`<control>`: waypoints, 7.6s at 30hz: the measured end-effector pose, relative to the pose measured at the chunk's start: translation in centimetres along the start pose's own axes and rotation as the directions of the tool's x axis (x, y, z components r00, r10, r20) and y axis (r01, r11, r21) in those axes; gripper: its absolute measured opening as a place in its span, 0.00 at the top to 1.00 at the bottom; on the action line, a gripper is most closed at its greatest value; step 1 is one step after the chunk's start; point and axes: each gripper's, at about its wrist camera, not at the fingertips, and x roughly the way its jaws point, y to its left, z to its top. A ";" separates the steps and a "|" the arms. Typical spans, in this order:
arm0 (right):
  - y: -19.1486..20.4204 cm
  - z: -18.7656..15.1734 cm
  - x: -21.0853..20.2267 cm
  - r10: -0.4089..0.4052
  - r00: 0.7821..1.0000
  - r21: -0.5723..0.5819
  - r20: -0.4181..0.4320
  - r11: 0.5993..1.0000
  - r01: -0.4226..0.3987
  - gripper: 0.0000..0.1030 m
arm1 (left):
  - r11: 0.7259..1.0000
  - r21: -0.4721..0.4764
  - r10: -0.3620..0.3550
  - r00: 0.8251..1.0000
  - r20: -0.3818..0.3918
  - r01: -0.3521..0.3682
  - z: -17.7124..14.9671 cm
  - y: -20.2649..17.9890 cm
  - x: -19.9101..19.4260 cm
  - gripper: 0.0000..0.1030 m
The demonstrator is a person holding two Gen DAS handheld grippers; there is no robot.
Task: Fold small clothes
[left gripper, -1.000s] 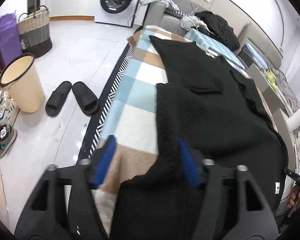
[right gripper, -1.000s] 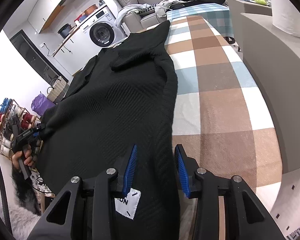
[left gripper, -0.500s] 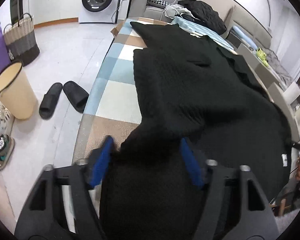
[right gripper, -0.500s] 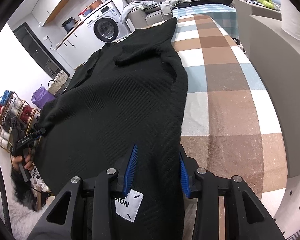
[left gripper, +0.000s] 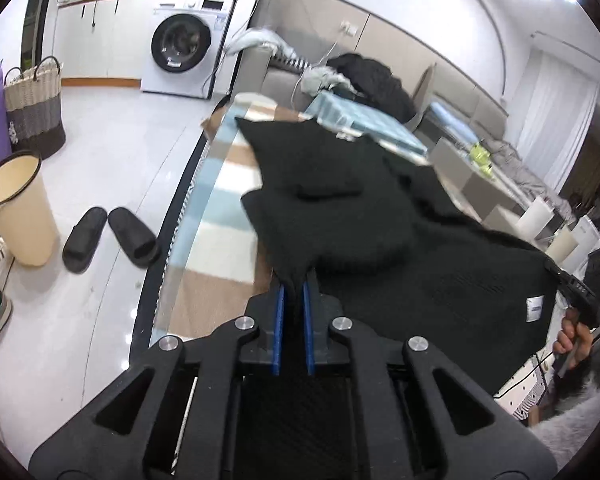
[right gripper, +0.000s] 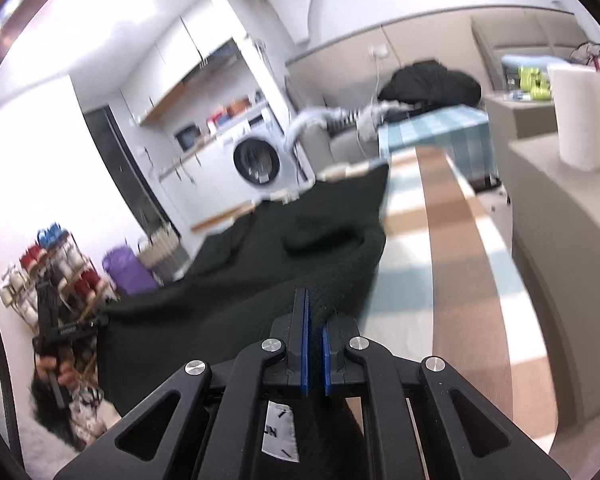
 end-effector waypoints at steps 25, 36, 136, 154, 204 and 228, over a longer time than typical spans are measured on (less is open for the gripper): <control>-3.7 6.4 6.8 -0.151 0.988 0.294 0.011 0.945 0.141 0.95 | 0.984 -0.175 0.009 0.998 0.068 0.003 8.1 3.8 9.0 0.96; -7.4 7.5 14.9 -0.261 0.940 0.288 -0.218 0.903 0.318 0.76 | 0.974 -0.193 0.104 0.990 -0.096 -0.121 10.7 4.3 17.7 0.79; -3.2 -0.3 7.2 -0.277 0.906 0.011 -0.322 0.955 0.296 0.83 | 0.993 0.015 0.118 0.972 -0.204 -0.118 4.5 0.5 16.2 0.90; -0.5 10.7 8.3 -0.344 0.939 -0.030 0.003 0.938 0.344 0.96 | 0.997 -0.019 0.078 0.997 0.013 -0.078 12.9 -0.5 13.9 0.97; -6.6 2.9 8.8 -0.237 0.917 0.099 -0.322 0.954 0.282 0.73 | 0.995 -0.030 0.083 0.978 -0.191 -0.091 5.5 -0.3 15.0 0.78; -7.4 14.3 11.4 -0.198 0.980 0.311 -0.024 0.930 0.196 0.96 | 0.998 -0.061 -0.003 1.000 0.031 0.005 18.1 -1.9 16.5 0.96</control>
